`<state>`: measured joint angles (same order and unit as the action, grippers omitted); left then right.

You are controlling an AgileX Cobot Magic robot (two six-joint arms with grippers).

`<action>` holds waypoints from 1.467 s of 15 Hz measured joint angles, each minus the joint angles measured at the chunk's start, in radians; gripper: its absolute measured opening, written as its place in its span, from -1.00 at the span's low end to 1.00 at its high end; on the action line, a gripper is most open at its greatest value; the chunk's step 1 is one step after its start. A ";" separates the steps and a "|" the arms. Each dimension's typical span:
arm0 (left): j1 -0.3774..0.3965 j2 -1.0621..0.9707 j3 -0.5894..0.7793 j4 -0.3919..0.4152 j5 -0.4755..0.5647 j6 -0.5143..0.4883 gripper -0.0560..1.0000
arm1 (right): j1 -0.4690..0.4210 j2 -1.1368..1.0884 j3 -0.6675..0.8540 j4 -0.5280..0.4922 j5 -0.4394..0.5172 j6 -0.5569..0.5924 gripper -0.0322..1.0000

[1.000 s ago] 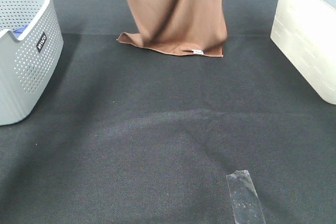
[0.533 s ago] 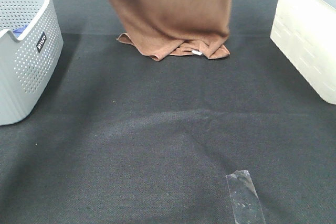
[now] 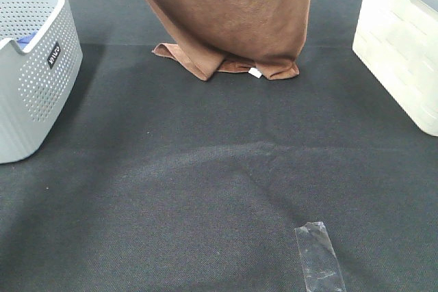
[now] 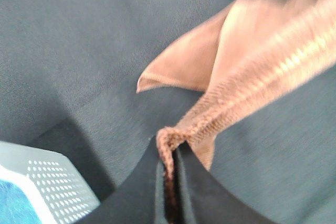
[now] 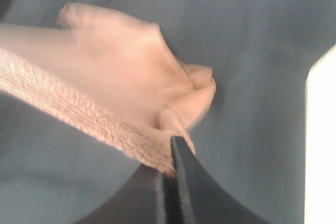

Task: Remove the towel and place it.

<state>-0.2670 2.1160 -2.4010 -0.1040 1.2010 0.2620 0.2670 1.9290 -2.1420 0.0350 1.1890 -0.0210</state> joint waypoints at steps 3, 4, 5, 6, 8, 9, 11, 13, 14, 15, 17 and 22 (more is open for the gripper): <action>-0.003 -0.234 0.325 -0.019 -0.002 -0.021 -0.89 | 0.002 -0.130 0.125 0.067 0.009 -0.017 -0.91; -0.005 -0.319 0.442 -0.033 -0.005 -0.028 -0.89 | 0.008 -0.214 0.219 0.087 0.009 -0.019 -0.91; -0.009 -0.407 0.544 -0.051 -0.008 -0.032 -0.89 | 0.012 -0.296 0.314 0.105 0.010 -0.019 -0.91; -0.013 -0.494 0.641 -0.071 -0.011 -0.040 -0.89 | 0.012 -0.386 0.416 0.129 0.011 -0.019 -0.91; -0.014 -0.678 0.844 -0.116 -0.022 -0.061 -0.89 | 0.014 -0.543 0.577 0.180 0.011 -0.019 -0.91; -0.014 -0.712 0.882 -0.124 -0.025 -0.065 -0.89 | 0.014 -0.573 0.606 0.193 0.011 -0.019 -0.91; -0.014 -0.859 1.050 -0.167 -0.031 -0.073 -0.89 | 0.016 -0.697 0.733 0.236 0.011 -0.018 -0.91; -0.014 -1.044 1.238 -0.196 -0.035 -0.099 -0.89 | 0.017 -0.841 0.892 0.241 0.011 0.002 -0.91; -0.014 -1.105 1.292 -0.196 -0.035 -0.116 -0.89 | 0.017 -0.889 0.946 0.244 0.011 0.021 -0.91; -0.014 -1.166 1.337 -0.196 -0.035 -0.133 -0.89 | 0.017 -0.933 0.996 0.255 0.010 0.041 -0.91; -0.014 -1.250 1.432 -0.218 -0.035 -0.152 -0.89 | 0.017 -1.024 1.099 0.274 0.010 0.064 -0.91; -0.007 -1.298 1.641 -0.367 -0.033 -0.152 -0.89 | 0.012 -1.156 1.278 0.258 0.011 0.097 -0.91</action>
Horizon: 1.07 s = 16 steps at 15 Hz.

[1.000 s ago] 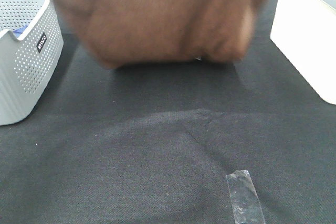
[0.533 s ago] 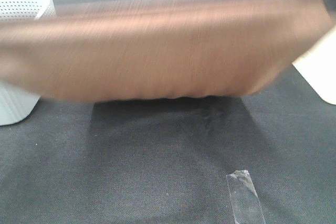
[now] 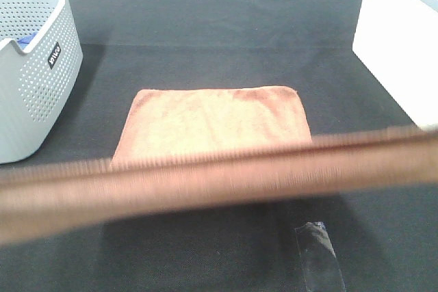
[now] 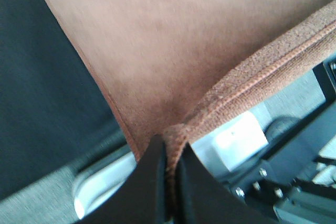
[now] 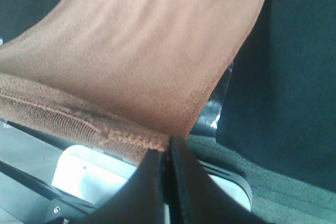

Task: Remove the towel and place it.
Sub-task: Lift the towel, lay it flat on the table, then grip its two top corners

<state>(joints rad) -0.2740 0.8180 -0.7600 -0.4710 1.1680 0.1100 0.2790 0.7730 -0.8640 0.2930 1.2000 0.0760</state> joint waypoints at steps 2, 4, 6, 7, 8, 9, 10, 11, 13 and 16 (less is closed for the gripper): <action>0.001 0.004 0.082 -0.037 -0.001 0.000 -0.89 | 0.000 -0.018 0.079 0.007 -0.001 0.001 -0.91; 0.001 0.033 0.121 -0.049 -0.001 0.000 -0.89 | 0.000 -0.001 0.120 0.009 -0.001 0.001 -0.91; 0.004 0.120 0.140 -0.050 -0.001 0.003 -0.89 | -0.001 0.074 0.171 0.013 -0.002 0.001 -0.91; 0.004 0.135 0.141 -0.049 -0.001 0.003 -0.89 | -0.001 0.092 0.180 0.014 -0.003 0.001 -0.91; 0.004 0.191 0.142 -0.049 0.001 0.003 -0.89 | -0.003 0.123 0.198 0.016 -0.004 0.001 -0.91; 0.004 0.231 0.142 -0.049 0.001 0.005 -0.89 | -0.003 0.171 0.220 0.017 -0.007 -0.004 -0.91; 0.004 0.271 0.142 -0.049 0.001 0.018 -0.89 | -0.003 0.205 0.231 0.019 -0.008 -0.010 -0.91; 0.004 0.303 0.142 -0.052 0.002 0.032 -0.89 | -0.003 0.236 0.239 0.019 -0.008 -0.014 -0.91; 0.004 0.348 0.142 -0.063 0.003 0.068 -0.89 | -0.003 0.303 0.263 0.015 -0.024 -0.038 -0.91; -0.054 0.368 0.143 -0.059 0.003 0.080 -0.89 | -0.006 0.406 0.292 0.008 -0.055 -0.076 -0.91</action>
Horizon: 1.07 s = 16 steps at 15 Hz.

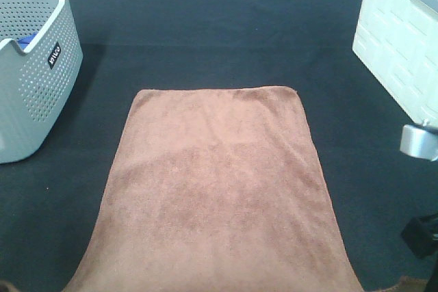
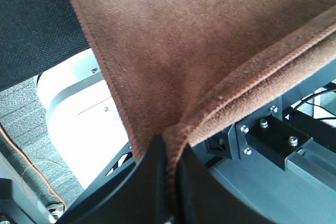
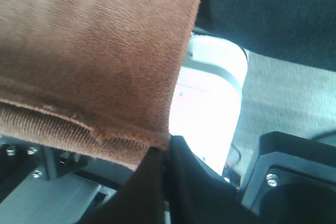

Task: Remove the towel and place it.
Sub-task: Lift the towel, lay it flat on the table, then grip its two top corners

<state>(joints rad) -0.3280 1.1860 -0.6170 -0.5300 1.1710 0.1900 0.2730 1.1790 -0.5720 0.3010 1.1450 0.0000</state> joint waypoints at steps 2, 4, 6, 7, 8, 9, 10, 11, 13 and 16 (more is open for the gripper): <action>-0.057 0.013 0.000 0.013 -0.001 0.000 -0.89 | -0.001 0.025 0.000 -0.008 -0.013 -0.005 -0.91; -0.157 0.065 0.000 0.037 -0.006 -0.008 -0.89 | -0.005 0.066 0.006 -0.016 -0.033 -0.018 -0.91; -0.221 0.140 -0.002 0.048 -0.013 -0.030 -0.89 | -0.005 0.090 0.011 -0.016 -0.041 -0.041 -0.91; -0.233 0.178 -0.008 0.052 -0.022 -0.041 -0.89 | -0.005 0.101 0.011 -0.016 -0.046 -0.048 -0.91; -0.235 0.209 -0.017 0.055 -0.028 -0.050 -0.89 | -0.005 0.112 0.011 -0.018 -0.049 -0.051 -0.91; -0.236 0.238 -0.030 0.061 -0.029 -0.055 -0.89 | -0.005 0.114 0.011 -0.015 -0.049 -0.060 -0.91; -0.236 0.255 -0.039 0.068 -0.029 -0.058 -0.89 | -0.006 0.114 0.011 -0.001 -0.048 -0.083 -0.91; -0.236 0.262 -0.046 0.076 -0.027 -0.058 -0.89 | -0.007 0.114 0.011 0.019 -0.049 -0.114 -0.91; -0.236 0.263 -0.048 0.086 -0.025 -0.058 -0.85 | -0.007 0.114 0.011 0.047 -0.051 -0.153 -0.91; -0.276 0.263 -0.048 0.038 -0.036 -0.055 -0.59 | -0.008 0.114 0.011 0.070 -0.051 -0.189 -0.84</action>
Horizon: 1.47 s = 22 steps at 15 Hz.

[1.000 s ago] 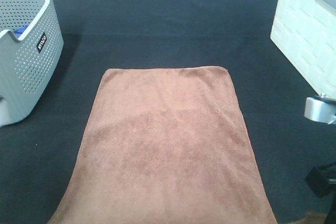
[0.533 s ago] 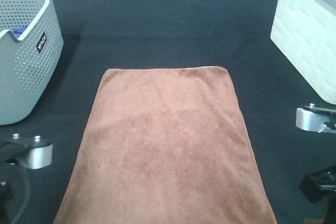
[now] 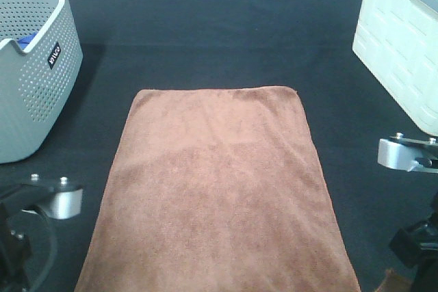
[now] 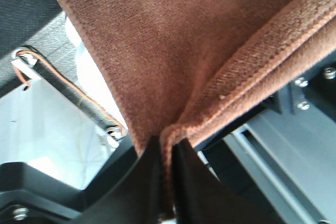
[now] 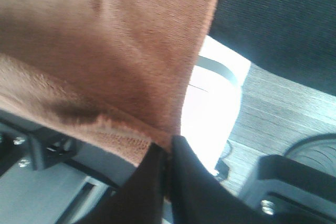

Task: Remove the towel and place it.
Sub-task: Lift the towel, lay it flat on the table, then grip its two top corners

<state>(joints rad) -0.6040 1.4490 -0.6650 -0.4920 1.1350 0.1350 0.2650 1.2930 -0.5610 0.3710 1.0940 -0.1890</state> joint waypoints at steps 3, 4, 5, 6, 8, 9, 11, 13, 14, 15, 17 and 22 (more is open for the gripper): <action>-0.091 0.000 0.000 -0.017 -0.065 0.001 -0.21 | 0.000 0.000 0.000 0.056 0.000 -0.044 -0.44; -0.118 0.000 0.000 -0.018 -0.105 -0.014 -0.04 | 0.000 0.000 0.000 0.060 0.000 -0.041 -0.17; -0.146 0.000 0.000 -0.019 -0.145 -0.042 0.14 | 0.000 0.000 0.000 0.060 0.000 -0.034 0.10; -0.168 0.001 0.000 -0.019 -0.168 -0.071 0.26 | 0.000 0.000 0.000 0.060 0.000 -0.034 0.29; -0.186 0.001 -0.007 -0.012 -0.178 -0.110 0.34 | 0.000 0.000 0.000 0.059 -0.006 -0.034 0.44; -0.187 0.001 -0.027 0.017 -0.177 -0.135 0.35 | -0.001 0.000 -0.008 0.046 -0.012 -0.034 0.46; -0.172 0.006 -0.118 0.137 -0.171 -0.185 0.35 | -0.024 0.006 -0.062 -0.021 -0.058 -0.017 0.46; -0.086 0.041 -0.240 0.231 -0.145 -0.198 0.35 | -0.113 0.054 -0.139 -0.052 -0.087 -0.005 0.46; -0.023 0.073 -0.303 0.258 -0.141 -0.187 0.35 | -0.163 0.086 -0.193 -0.049 -0.085 -0.005 0.46; 0.032 0.119 -0.379 0.271 -0.140 -0.162 0.35 | -0.201 0.124 -0.263 -0.041 -0.083 -0.005 0.46; 0.125 0.227 -0.537 0.280 -0.139 -0.105 0.35 | -0.227 0.201 -0.407 -0.038 -0.083 -0.005 0.46; 0.280 0.563 -0.935 0.292 -0.137 -0.062 0.35 | -0.228 0.493 -0.787 -0.039 -0.028 0.000 0.46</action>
<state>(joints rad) -0.3240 2.0120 -1.6000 -0.2000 0.9980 0.0730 0.0370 1.7860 -1.3480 0.3320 1.0660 -0.1890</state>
